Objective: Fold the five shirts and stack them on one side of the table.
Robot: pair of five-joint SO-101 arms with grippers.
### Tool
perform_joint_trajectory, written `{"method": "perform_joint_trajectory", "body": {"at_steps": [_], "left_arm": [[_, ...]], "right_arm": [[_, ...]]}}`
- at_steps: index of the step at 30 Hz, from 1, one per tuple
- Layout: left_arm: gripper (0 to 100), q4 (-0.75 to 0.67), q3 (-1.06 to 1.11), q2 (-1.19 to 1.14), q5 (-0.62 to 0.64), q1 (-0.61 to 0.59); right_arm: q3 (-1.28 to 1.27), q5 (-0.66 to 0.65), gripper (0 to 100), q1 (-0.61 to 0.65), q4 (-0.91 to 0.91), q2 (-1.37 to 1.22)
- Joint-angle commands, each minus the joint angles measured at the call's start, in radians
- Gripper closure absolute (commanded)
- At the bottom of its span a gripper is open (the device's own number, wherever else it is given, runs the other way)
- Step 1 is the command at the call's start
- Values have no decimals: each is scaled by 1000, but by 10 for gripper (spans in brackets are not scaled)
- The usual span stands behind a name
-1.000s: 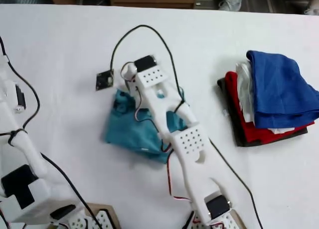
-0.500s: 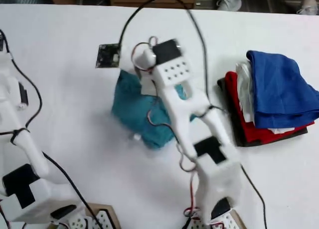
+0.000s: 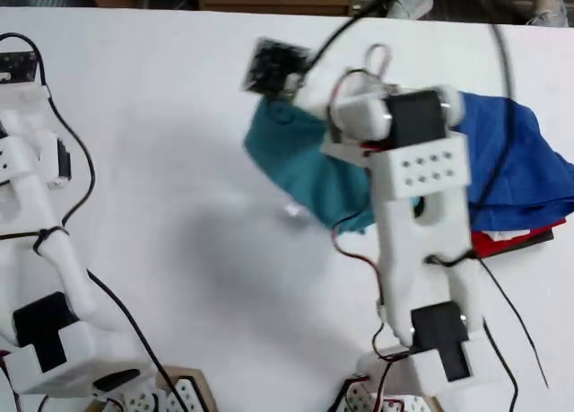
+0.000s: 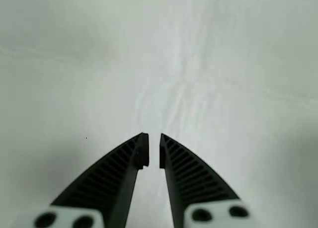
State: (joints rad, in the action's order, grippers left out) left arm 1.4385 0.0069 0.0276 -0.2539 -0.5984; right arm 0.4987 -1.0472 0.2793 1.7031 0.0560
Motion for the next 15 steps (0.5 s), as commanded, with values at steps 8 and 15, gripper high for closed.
{"method": "perform_joint_trajectory", "body": {"at_steps": [8,15], "left_arm": [[932,-15,-12,52,5,72],[932,-15,-7,52,5,87]], "right_arm": [[101,69,978,-286,-31,79],[193,71,978,-452,-96,-81]]}}
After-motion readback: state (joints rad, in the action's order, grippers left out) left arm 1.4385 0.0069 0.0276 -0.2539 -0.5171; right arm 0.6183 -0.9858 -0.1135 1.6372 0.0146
